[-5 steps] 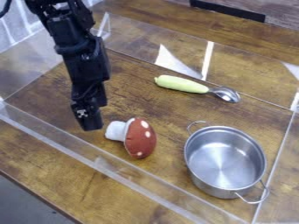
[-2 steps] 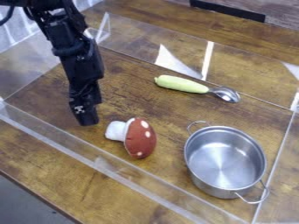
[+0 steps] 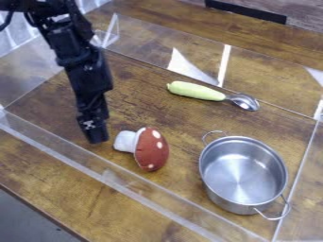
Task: Remove the mushroom from the silver pot and put it on the table
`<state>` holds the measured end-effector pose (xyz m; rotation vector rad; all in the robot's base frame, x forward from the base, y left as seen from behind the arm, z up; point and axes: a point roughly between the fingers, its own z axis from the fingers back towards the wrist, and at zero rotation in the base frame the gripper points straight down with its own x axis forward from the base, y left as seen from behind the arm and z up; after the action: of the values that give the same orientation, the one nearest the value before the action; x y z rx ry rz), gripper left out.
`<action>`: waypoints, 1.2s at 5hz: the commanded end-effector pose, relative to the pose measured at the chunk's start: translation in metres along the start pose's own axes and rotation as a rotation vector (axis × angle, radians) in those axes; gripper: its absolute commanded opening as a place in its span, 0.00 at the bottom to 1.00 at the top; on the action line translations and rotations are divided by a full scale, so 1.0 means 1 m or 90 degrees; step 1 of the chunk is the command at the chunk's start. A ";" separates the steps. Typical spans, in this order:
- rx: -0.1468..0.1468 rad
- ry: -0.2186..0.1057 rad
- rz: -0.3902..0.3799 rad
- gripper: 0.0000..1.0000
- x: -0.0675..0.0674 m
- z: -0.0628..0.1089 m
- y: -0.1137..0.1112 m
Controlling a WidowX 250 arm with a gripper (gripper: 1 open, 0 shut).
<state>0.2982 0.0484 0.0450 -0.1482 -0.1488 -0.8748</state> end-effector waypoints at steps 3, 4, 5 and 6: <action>0.011 -0.014 -0.059 1.00 -0.001 0.011 0.015; -0.003 -0.013 -0.088 1.00 -0.013 0.012 0.026; -0.015 -0.012 -0.124 1.00 -0.020 0.015 0.031; -0.014 -0.016 -0.101 1.00 -0.018 0.006 0.027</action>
<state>0.3074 0.0764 0.0373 -0.1933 -0.1548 -1.0368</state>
